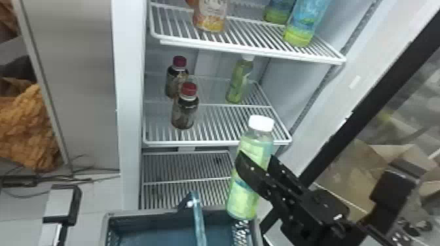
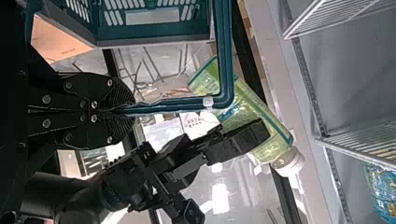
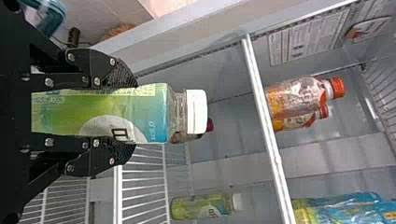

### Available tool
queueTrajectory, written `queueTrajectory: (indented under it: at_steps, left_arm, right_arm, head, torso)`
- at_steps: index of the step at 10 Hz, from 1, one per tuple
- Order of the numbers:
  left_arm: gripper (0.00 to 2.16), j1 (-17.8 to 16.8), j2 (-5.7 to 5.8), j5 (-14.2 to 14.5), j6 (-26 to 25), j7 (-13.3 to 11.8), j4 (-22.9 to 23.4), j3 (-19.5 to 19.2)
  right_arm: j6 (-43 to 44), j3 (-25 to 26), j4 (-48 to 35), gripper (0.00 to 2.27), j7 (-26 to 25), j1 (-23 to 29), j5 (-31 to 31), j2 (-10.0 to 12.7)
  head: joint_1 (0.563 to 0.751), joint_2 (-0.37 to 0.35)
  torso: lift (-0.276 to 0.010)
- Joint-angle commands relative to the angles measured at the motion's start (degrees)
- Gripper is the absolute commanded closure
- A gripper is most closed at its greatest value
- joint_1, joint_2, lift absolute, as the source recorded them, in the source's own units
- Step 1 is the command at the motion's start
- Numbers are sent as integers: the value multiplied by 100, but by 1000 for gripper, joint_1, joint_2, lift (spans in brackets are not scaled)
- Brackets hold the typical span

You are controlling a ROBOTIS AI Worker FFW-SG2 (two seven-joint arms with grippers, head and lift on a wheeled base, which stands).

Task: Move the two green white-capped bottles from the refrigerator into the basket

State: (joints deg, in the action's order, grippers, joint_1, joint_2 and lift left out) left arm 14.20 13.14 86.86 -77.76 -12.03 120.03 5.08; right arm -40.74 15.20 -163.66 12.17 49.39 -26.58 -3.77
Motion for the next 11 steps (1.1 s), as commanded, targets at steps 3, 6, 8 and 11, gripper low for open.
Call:
queueTrajectory:
  at_steps: [3, 6, 8, 11]
  left_arm:
    - [1134, -14, 13, -14, 0, 8, -43, 41]
    - [1134, -28, 13, -25, 14, 8, -71, 41]
    - [1134, -42, 13, -25, 14, 8, -85, 63]
    - [1134, -56, 22, -25, 14, 8, -113, 86]
  right_arm:
    - [-566, 183, -220, 863, 49, 390, -61, 79]
    - [-988, 217, -248, 863, 67, 587, -72, 87]
    - [-1340, 217, -248, 863, 67, 629, -72, 96]
    - [-2043, 365, -389, 860, 67, 658, -141, 105]
  head:
    - [695, -350]
    - [695, -350]
    - [695, -350]
    - [695, -350]
  torso:
    - [-263]
    - [-263]
    - [-263]
    - [-263]
